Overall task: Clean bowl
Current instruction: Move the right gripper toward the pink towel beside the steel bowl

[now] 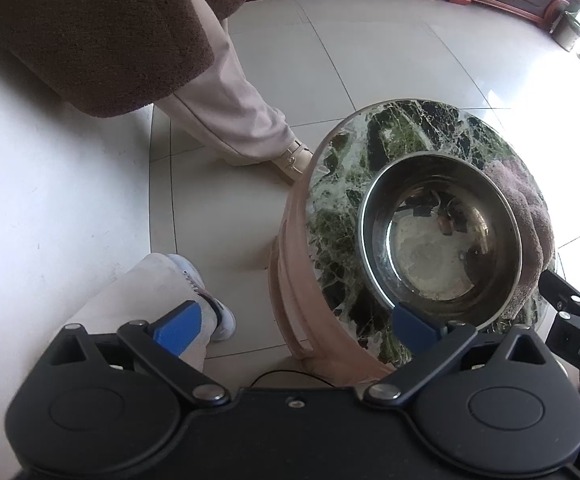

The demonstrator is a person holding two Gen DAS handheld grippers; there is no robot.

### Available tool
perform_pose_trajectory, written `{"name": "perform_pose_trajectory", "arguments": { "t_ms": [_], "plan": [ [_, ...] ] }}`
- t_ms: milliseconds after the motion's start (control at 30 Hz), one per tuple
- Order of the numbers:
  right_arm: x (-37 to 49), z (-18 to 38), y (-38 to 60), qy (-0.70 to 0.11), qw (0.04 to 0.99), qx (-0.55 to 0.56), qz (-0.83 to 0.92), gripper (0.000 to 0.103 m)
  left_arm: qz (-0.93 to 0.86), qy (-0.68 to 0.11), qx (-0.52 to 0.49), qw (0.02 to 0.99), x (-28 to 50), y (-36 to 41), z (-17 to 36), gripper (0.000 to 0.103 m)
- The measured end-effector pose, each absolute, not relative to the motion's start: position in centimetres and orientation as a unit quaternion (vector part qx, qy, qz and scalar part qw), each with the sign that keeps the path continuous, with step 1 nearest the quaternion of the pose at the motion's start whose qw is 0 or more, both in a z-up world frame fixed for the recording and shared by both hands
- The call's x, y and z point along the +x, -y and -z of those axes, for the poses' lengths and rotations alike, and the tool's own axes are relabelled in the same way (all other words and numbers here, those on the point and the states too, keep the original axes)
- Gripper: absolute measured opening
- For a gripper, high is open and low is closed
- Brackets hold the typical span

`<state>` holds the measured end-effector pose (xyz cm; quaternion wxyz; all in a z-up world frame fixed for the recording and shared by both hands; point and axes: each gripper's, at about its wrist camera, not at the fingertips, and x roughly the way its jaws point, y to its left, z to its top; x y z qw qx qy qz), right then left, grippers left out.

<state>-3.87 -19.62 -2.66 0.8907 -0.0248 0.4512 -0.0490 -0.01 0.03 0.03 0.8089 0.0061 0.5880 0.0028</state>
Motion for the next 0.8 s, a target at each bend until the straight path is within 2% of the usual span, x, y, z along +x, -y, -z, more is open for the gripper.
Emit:
{"name": "perform_pose_trajectory", "arguments": {
  "t_ms": [800],
  "plan": [
    [-5.6, 1.3, 20.5, -0.423, 0.904, -0.028, 0.057, 0.103, -0.013, -0.576, 0.027, 0.817, -1.4, -0.2, -1.5, 0.102]
  ]
}}
